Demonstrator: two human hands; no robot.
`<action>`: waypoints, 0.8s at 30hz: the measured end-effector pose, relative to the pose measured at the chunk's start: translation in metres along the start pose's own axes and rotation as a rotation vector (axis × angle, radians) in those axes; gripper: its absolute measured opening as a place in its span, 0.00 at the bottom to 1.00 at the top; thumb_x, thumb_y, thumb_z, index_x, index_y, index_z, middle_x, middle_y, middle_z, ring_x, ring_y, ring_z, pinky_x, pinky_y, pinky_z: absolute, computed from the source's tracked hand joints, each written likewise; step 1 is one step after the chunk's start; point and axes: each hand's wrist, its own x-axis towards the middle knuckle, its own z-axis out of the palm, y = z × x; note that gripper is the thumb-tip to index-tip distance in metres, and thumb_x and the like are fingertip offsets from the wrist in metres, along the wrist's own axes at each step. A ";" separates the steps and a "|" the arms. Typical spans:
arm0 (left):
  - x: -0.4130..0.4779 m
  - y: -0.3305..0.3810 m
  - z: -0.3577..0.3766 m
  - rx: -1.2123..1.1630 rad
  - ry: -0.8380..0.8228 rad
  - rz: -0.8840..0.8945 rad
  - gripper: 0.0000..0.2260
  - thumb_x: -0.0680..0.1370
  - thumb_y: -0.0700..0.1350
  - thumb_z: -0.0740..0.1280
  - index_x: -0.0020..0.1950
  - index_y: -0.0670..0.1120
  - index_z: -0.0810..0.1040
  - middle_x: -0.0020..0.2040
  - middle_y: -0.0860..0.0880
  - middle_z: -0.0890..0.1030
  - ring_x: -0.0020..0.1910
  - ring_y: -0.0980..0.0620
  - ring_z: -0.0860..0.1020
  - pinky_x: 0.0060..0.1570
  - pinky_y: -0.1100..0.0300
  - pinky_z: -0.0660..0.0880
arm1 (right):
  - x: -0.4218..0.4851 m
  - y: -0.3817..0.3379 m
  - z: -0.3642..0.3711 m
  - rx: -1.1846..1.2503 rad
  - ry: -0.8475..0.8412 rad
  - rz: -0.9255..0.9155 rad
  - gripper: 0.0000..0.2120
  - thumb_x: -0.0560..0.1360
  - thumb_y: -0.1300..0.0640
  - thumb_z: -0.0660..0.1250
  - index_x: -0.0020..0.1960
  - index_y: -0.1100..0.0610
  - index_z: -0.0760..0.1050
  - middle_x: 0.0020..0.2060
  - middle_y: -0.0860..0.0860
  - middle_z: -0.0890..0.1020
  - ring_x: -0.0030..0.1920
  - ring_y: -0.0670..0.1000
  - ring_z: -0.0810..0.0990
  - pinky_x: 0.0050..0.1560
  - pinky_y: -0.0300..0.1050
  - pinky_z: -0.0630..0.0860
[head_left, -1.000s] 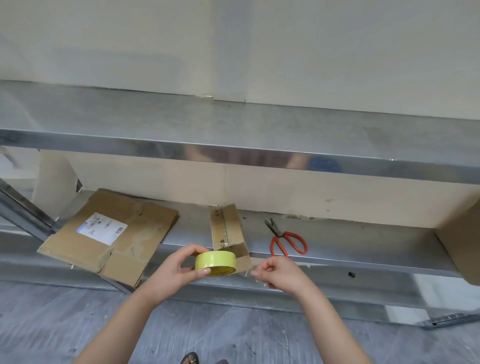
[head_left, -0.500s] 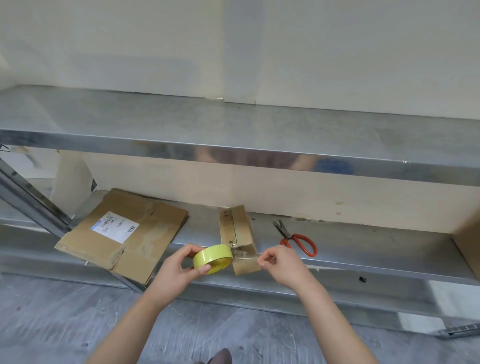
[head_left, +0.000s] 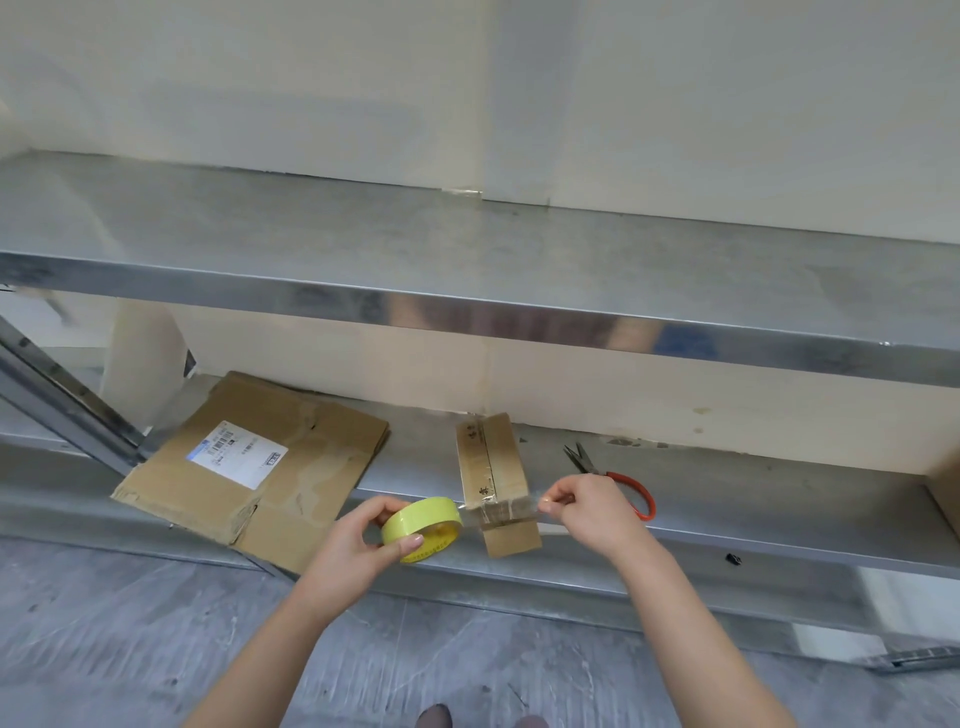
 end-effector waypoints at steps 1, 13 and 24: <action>0.003 -0.001 -0.001 0.008 -0.003 -0.004 0.11 0.72 0.47 0.75 0.52 0.58 0.80 0.49 0.54 0.80 0.50 0.58 0.75 0.50 0.66 0.73 | 0.002 -0.001 0.002 0.001 0.002 0.001 0.03 0.75 0.51 0.71 0.43 0.49 0.80 0.38 0.41 0.80 0.39 0.38 0.75 0.36 0.28 0.65; 0.028 -0.022 0.002 -0.005 -0.057 -0.102 0.15 0.69 0.56 0.75 0.53 0.54 0.81 0.45 0.56 0.79 0.48 0.54 0.77 0.50 0.48 0.80 | 0.021 -0.008 0.004 -0.060 -0.083 0.069 0.07 0.77 0.55 0.65 0.45 0.53 0.82 0.43 0.46 0.82 0.47 0.46 0.78 0.46 0.39 0.70; 0.053 -0.015 0.010 0.031 -0.088 -0.109 0.07 0.71 0.52 0.75 0.46 0.58 0.80 0.44 0.54 0.80 0.46 0.56 0.77 0.48 0.56 0.77 | 0.035 0.006 0.025 0.224 -0.068 0.199 0.10 0.79 0.55 0.58 0.43 0.54 0.76 0.41 0.51 0.80 0.48 0.53 0.79 0.39 0.41 0.68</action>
